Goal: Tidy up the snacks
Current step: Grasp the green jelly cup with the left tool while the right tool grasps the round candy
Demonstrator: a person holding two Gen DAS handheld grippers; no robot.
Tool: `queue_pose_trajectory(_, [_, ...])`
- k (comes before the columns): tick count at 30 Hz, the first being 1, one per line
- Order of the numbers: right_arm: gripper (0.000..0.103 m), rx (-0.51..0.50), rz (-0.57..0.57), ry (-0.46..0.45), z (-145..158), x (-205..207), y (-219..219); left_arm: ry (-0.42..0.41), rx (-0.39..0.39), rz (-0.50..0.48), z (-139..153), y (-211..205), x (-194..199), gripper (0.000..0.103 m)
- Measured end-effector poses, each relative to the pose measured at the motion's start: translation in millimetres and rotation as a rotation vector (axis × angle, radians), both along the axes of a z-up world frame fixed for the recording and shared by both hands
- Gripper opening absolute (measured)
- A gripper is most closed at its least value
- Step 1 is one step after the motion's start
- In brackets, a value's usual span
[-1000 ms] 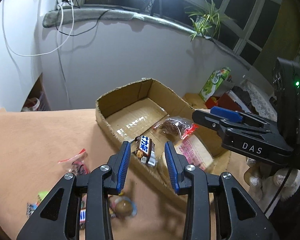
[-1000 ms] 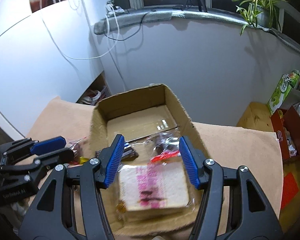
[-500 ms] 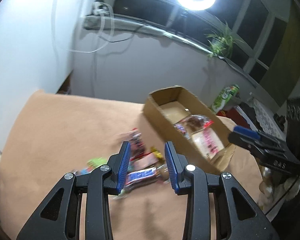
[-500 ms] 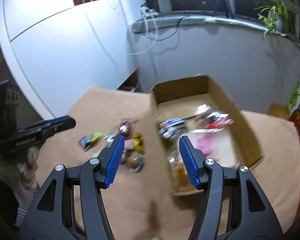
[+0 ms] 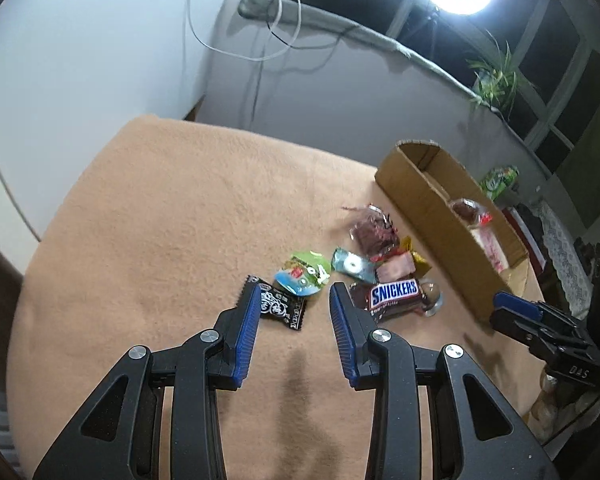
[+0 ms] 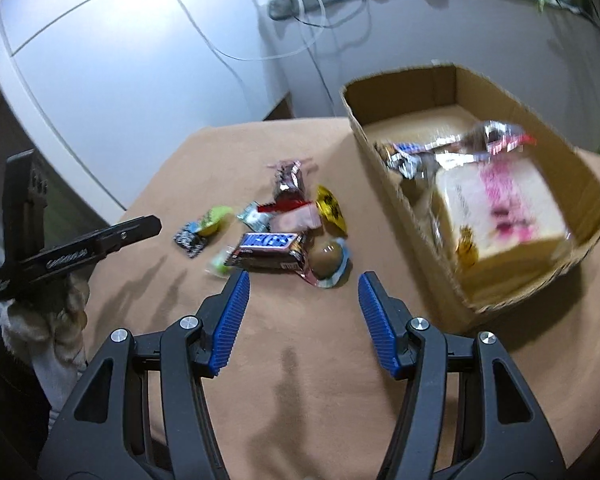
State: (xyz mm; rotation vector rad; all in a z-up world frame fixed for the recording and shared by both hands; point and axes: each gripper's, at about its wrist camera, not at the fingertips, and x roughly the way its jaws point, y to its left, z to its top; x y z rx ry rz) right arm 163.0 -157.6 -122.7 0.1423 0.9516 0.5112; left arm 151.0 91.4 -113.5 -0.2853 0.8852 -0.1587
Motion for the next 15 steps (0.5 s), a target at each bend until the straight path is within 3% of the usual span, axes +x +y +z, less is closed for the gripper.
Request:
queue_pose_trajectory(1, [0.059, -0.007, -0.01, 0.006, -4, 3, 2, 0.003, 0.0, -0.013, -3, -1, 1, 0.046])
queue_pose_trajectory(3, [0.057, -0.033, -0.038, 0.003, -11, 7, 5, 0.007, 0.007, -0.039, -8, -5, 4, 0.05])
queue_pose_trajectory(9, [0.051, -0.058, -0.106, 0.02, -25, 18, 11, 0.02, 0.031, -0.083, -19, -12, 16, 0.051])
queue_pose_trajectory(12, [0.042, -0.066, -0.126, 0.027, -31, 23, 15, 0.027, 0.041, -0.091, -25, -13, 22, 0.051])
queue_pose_trajectory(15, [0.042, -0.079, -0.133, 0.033, -37, 27, 22, 0.028, 0.051, -0.092, -29, -12, 27, 0.051])
